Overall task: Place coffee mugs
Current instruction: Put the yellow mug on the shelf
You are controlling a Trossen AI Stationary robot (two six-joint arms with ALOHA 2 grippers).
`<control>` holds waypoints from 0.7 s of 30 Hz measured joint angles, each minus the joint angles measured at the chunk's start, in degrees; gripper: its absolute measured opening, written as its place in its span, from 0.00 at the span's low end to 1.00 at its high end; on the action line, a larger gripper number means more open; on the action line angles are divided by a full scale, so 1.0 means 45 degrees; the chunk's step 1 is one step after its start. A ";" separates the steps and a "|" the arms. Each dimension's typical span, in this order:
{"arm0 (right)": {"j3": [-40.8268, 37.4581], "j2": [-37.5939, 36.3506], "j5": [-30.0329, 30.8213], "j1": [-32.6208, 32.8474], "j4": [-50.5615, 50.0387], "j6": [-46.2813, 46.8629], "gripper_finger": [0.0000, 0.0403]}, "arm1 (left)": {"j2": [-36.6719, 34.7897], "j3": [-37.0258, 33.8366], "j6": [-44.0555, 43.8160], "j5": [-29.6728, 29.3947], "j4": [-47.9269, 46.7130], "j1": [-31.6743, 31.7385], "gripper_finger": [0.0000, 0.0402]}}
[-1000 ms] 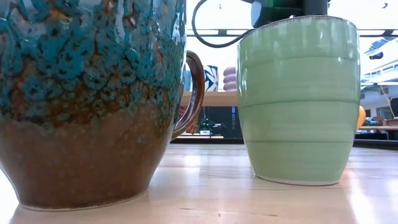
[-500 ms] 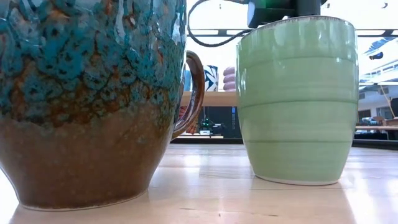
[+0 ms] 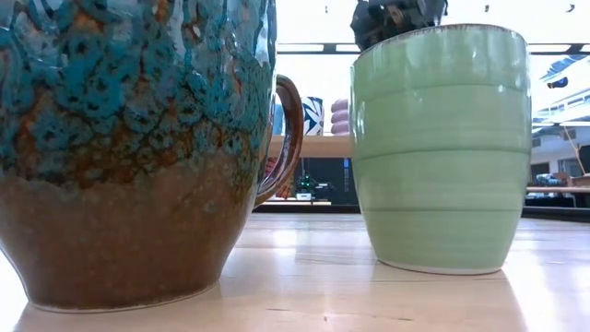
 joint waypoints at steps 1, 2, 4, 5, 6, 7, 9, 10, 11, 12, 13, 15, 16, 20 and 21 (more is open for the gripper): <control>0.0223 0.0000 0.0076 0.0000 -0.0020 0.0000 0.05 | 0.0000 0.0000 0.0014 -0.0002 -0.0002 0.0000 0.35; 0.0465 0.0000 0.0173 0.0000 -0.0070 -0.0005 0.05 | 0.0000 0.0000 0.0049 0.0000 0.0002 0.0000 0.35; 0.0972 0.0067 0.0401 0.0000 -0.0338 -0.0003 0.05 | 0.0000 0.0000 0.0033 -0.0002 0.0036 0.0000 0.35; 0.1320 0.0191 0.0527 0.0000 -0.0576 -0.0005 0.05 | 0.0000 0.0002 0.0007 0.0003 0.0079 0.0000 0.35; 0.1680 0.0410 0.0633 0.0010 -0.0829 -0.0026 0.05 | 0.0000 0.0005 0.0007 0.0003 0.0109 0.0000 0.35; 0.2145 0.0717 0.0729 0.0023 -0.1099 -0.0111 0.05 | 0.0000 0.0005 0.0002 0.0003 0.0142 0.0000 0.35; 0.3214 0.1471 0.0980 0.0039 -0.1825 -0.0451 0.05 | 0.0000 0.0010 0.0002 0.0003 0.0149 0.0000 0.35; 0.3833 0.1870 0.1149 0.0039 -0.2279 -0.0596 0.05 | 0.0000 0.0010 0.0002 0.0003 0.0149 0.0000 0.35; 0.4527 0.2282 0.1352 0.0021 -0.2752 -0.0737 0.05 | 0.0000 0.0010 -0.0007 0.0003 0.0163 0.0000 0.35; 0.5225 0.2678 0.1555 -0.0065 -0.3181 -0.0855 0.05 | 0.0000 0.0010 -0.0071 0.0003 0.0166 0.0000 0.35; 0.5917 0.3027 0.1701 -0.0159 -0.3564 -0.1020 0.05 | 0.0000 0.0010 -0.0158 0.0003 0.0164 0.0000 0.35; 0.7246 0.3671 0.1982 -0.0399 -0.4205 -0.1195 0.05 | 0.0000 0.0010 -0.0366 0.0004 0.0160 0.0000 0.35; 0.7864 0.3956 0.2158 -0.0532 -0.4561 -0.1260 0.05 | 0.0000 0.0010 -0.0449 0.0003 0.0152 0.0000 0.35; 0.9921 0.4805 0.2975 -0.1096 -0.6058 -0.1258 0.05 | 0.0000 0.0010 -0.0946 0.0005 0.0120 0.0000 0.35; 1.0281 0.4930 0.3145 -0.1259 -0.6315 -0.1258 0.05 | 0.0000 0.0010 -0.1036 0.0004 0.0116 0.0000 0.35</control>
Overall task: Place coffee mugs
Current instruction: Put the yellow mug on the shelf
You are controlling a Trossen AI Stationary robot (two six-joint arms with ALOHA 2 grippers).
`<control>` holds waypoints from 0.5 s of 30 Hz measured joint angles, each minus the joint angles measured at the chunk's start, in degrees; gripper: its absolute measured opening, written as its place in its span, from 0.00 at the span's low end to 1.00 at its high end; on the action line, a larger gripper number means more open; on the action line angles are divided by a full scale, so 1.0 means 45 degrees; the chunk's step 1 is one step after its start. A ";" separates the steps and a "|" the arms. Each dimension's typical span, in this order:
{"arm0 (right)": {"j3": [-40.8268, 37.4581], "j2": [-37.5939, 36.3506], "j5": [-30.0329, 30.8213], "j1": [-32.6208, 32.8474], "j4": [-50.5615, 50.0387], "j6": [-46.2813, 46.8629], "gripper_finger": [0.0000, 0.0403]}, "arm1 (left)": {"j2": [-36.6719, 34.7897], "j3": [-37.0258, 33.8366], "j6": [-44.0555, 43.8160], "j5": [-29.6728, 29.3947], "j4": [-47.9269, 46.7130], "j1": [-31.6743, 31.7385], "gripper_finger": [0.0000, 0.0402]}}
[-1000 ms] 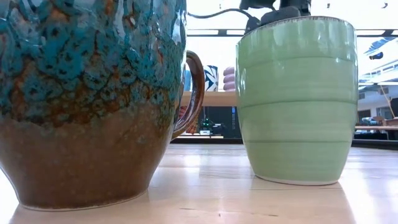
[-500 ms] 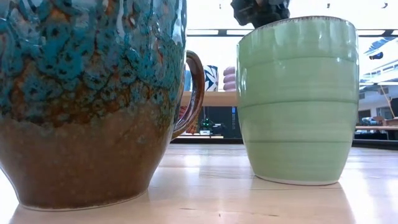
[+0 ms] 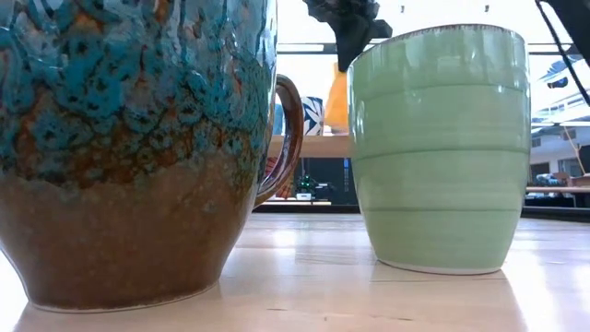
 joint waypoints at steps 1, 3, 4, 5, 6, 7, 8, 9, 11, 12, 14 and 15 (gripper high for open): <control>0.0338 0.0121 0.0144 -0.0162 -0.0180 0.0005 0.05 | 0.0000 0.0005 -0.0071 0.0000 -0.0005 0.0000 0.35; 0.0748 0.0249 0.0219 -0.0472 -0.0204 -0.0162 0.05 | 0.0000 0.0005 -0.0240 0.0003 -0.0018 0.0000 0.35; 0.0888 0.0269 0.0118 -0.0622 -0.0136 -0.0246 0.05 | 0.0000 0.0005 -0.0279 0.0003 -0.0027 0.0000 0.35; 0.0998 0.0272 0.0091 -0.0737 -0.0096 -0.0293 0.05 | 0.0000 0.0005 -0.0304 0.0003 -0.0052 0.0000 0.35; 0.1067 0.0258 0.0120 -0.0859 -0.0100 -0.0310 0.05 | 0.0000 0.0005 -0.0312 0.0003 -0.0095 0.0000 0.35; 0.1079 0.0236 0.0136 -0.0998 -0.0154 -0.0321 0.05 | 0.0000 0.0005 -0.0312 0.0003 -0.0135 0.0000 0.35; 0.1078 0.0223 0.0136 -0.1141 -0.0216 -0.0326 0.05 | 0.0000 0.0005 -0.0312 0.0003 -0.0177 0.0000 0.35; 0.1065 0.0223 0.0136 -0.1299 -0.0248 -0.0335 0.05 | 0.0000 0.0005 -0.0312 0.0003 -0.0200 0.0000 0.35; 0.1059 0.0223 0.0143 -0.1614 -0.0193 -0.0488 0.05 | 0.0000 0.0005 -0.0312 0.0003 -0.0197 0.0000 0.35; 0.1059 0.0223 0.0145 -0.1768 -0.0185 -0.0541 0.05 | 0.0000 0.0010 -0.0312 0.0003 -0.0197 0.0000 0.35; 0.1059 0.0226 0.0201 -0.2064 -0.0231 -0.0605 0.05 | 0.0000 0.0010 -0.0312 0.0003 -0.0197 0.0000 0.35; 0.1059 0.0228 0.0225 -0.2195 -0.0221 -0.0658 0.05 | 0.0000 0.0010 -0.0312 0.0003 -0.0196 0.0000 0.35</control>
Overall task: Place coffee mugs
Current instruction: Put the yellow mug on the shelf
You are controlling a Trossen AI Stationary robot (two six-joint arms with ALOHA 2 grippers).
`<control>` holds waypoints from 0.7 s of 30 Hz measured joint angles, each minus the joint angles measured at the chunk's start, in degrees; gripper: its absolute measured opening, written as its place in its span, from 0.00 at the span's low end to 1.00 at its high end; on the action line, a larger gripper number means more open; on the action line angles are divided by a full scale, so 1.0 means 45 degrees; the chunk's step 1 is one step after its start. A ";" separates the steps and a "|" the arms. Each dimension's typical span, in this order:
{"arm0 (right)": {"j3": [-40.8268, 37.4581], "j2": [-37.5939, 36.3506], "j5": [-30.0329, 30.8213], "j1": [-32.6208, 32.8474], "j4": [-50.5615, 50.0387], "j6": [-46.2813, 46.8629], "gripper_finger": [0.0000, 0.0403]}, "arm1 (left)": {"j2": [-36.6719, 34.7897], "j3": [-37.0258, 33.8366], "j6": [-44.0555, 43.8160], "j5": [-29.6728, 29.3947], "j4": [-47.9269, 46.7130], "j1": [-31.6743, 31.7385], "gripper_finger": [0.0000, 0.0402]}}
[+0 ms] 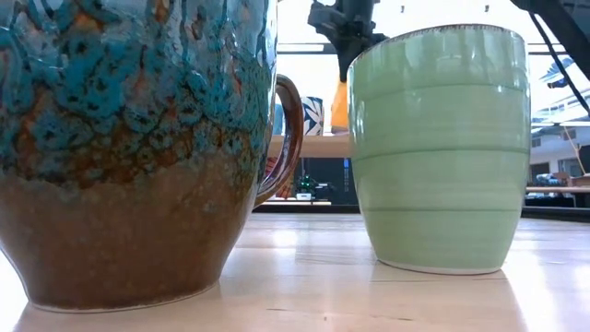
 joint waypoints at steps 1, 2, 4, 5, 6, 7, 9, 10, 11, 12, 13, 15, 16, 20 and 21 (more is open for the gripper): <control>0.0000 0.0000 0.0008 -0.0124 0.0024 -0.0035 0.05 | 0.0000 0.0000 0.0000 0.0000 -0.0001 0.0000 0.35; 0.0000 0.0004 0.0001 -0.0254 0.0031 -0.0073 0.05 | 0.0000 0.0000 0.0000 0.0000 -0.0005 0.0000 0.35; 0.0000 0.0002 -0.0080 -0.0480 0.0017 -0.0105 0.05 | 0.0000 0.0000 -0.0005 0.0000 -0.0046 0.0000 0.35; -0.0005 0.0005 -0.0135 -0.0578 0.0017 -0.0124 0.05 | 0.0000 0.0000 -0.0005 0.0000 -0.0098 0.0000 0.35; -0.0005 0.0005 -0.0161 -0.0670 0.0026 -0.0143 0.05 | 0.0000 0.0000 -0.0008 0.0000 -0.0109 0.0000 0.35; -0.0005 0.0005 -0.0219 -0.0746 0.0027 -0.0146 0.05 | 0.0000 0.0000 -0.0006 0.0000 -0.0101 0.0000 0.35; -0.0012 0.0005 -0.0562 -0.0876 0.0019 -0.0145 0.05 | 0.0000 0.0000 -0.0010 0.0000 -0.0102 0.0000 0.35; -0.0055 0.0005 -0.0747 -0.0916 0.0039 -0.0147 0.05 | 0.0000 0.0000 -0.0010 0.0000 -0.0101 0.0000 0.35; -0.0122 0.0005 -0.0906 -0.0946 0.0051 -0.0144 0.05 | 0.0000 0.0000 -0.0010 0.0000 -0.0097 0.0000 0.35; -0.0214 0.0005 -0.1072 -0.0975 0.0046 -0.0148 0.05 | 0.0000 0.0000 -0.0010 0.0000 -0.0097 0.0000 0.35; -0.0273 0.0004 -0.1146 -0.1016 0.0068 -0.0165 0.05 | 0.0000 0.0000 -0.0010 0.0000 -0.0102 0.0000 0.35; -0.0386 -0.0019 -0.1244 -0.1067 0.0107 -0.0201 0.05 | 0.0000 0.0000 -0.0037 0.0000 -0.0096 0.0000 0.35; -0.0447 -0.0033 -0.1238 -0.1068 0.0124 -0.0215 0.05 | 0.0000 0.0000 -0.0053 0.0000 -0.0097 -0.0002 0.35; -0.0512 -0.0022 -0.0798 -0.1068 0.0049 -0.0241 0.10 | 0.0000 0.0000 -0.0087 0.0001 -0.0097 -0.0005 0.35; -0.0522 -0.0012 -0.0674 -0.1068 0.0046 -0.0241 0.13 | 0.0000 0.0000 -0.0087 0.0004 -0.0097 -0.0005 0.35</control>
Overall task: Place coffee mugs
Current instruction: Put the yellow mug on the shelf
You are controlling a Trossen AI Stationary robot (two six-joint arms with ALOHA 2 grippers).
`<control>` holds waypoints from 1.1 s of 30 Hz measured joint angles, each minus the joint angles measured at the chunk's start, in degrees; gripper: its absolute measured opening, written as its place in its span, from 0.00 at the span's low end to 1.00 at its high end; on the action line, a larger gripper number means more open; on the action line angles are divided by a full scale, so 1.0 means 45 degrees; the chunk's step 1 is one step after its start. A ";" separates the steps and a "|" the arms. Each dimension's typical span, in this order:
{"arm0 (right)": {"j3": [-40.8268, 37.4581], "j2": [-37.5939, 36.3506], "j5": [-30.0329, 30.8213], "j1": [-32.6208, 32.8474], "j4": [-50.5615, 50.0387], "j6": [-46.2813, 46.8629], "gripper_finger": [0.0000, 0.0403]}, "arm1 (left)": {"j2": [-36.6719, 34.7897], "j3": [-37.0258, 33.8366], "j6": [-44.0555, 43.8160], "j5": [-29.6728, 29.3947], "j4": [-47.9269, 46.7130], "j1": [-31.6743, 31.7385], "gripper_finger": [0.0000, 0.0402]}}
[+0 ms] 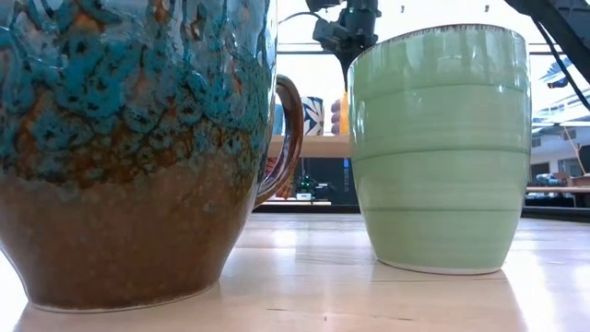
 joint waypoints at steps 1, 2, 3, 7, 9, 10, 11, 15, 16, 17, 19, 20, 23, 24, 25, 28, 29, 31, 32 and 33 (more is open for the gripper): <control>-0.0008 0.0008 0.0102 -0.0003 -0.0037 -0.0001 0.15 | 0.0000 0.0000 -0.0003 -0.0004 0.0000 0.0000 0.35; -0.0013 0.0015 0.0115 -0.0010 -0.0063 -0.0010 0.17 | 0.0000 0.0000 -0.0005 -0.0004 0.0000 0.0000 0.35; -0.0013 0.0017 0.0164 -0.0010 -0.0054 -0.0055 0.20 | 0.0000 0.0000 0.0000 -0.0004 0.0000 0.0000 0.35; -0.0013 0.0017 0.0444 0.0005 -0.0039 -0.0194 0.27 | 0.0000 0.0000 -0.0006 -0.0004 0.0000 0.0000 0.35; -0.0013 0.0017 0.0663 0.0007 -0.0034 -0.0193 0.30 | 0.0000 0.0000 -0.0005 0.0000 0.0000 0.0000 0.35; -0.0013 0.0017 0.0643 0.0005 -0.0034 -0.0194 0.31 | 0.0000 0.0000 -0.0006 -0.0004 0.0000 0.0000 0.35; -0.0008 0.0017 0.0525 0.0005 -0.0034 -0.0194 0.33 | 0.0000 0.0000 -0.0005 -0.0004 0.0000 0.0001 0.35; -0.0008 -0.0004 -0.0133 0.0039 -0.0029 -0.0234 0.37 | 0.0000 0.0000 -0.0009 -0.0004 -0.0086 0.0000 0.35; -0.0008 -0.0024 -0.0137 0.0063 -0.0024 -0.0236 0.37 | 0.0000 0.0000 -0.0010 -0.0004 -0.0092 0.0000 0.35; -0.0008 -0.0085 -0.0129 0.0100 -0.0024 -0.0233 0.38 | 0.0000 0.0000 -0.0010 -0.0003 -0.0089 0.0000 0.35; -0.0003 -0.0271 -0.0124 0.0121 -0.0024 -0.0272 0.38 | 0.0000 0.0000 -0.0010 -0.0004 -0.0092 0.0002 0.35; 0.0002 -0.0412 -0.0124 0.0130 -0.0024 -0.0277 0.38 | 0.0001 0.0000 -0.0010 -0.0004 -0.0095 0.0000 0.35; 0.0012 -0.0775 0.0233 0.0182 -0.0024 -0.0282 0.39 | 0.0000 0.0000 -0.0015 -0.0004 -0.0107 0.0000 0.35; 0.0012 -0.0903 0.0426 0.0215 -0.0024 -0.0283 0.39 | 0.0000 0.0000 -0.0016 -0.0004 -0.0111 0.0002 0.35; 0.0012 -0.1069 0.0600 0.0264 -0.0020 -0.0282 0.39 | 0.0000 0.0000 -0.0027 -0.0004 -0.0140 0.0000 0.35; 0.0016 -0.1525 0.0951 0.0484 -0.0024 -0.0364 0.39 | 0.0000 0.0000 -0.0192 -0.0001 -0.0227 0.0001 0.35; 0.0013 -0.1630 0.1138 0.0589 -0.0021 -0.0440 0.39 | 0.0000 0.0000 -0.0257 -0.0004 -0.0234 0.0005 0.35; -0.0334 -0.1854 0.1832 0.0849 0.0026 -0.0617 0.39 | 0.0000 0.0000 -0.0287 0.0001 -0.0252 -0.0002 0.35; -0.0656 -0.1970 0.2250 0.0966 0.0007 -0.0615 0.39 | 0.0000 0.0000 -0.0323 0.0010 -0.0289 -0.0005 0.35; -0.1015 -0.2097 0.2511 0.1056 -0.0018 -0.0578 0.39 | 0.0000 0.0000 -0.0353 0.0069 -0.0319 -0.0005 0.35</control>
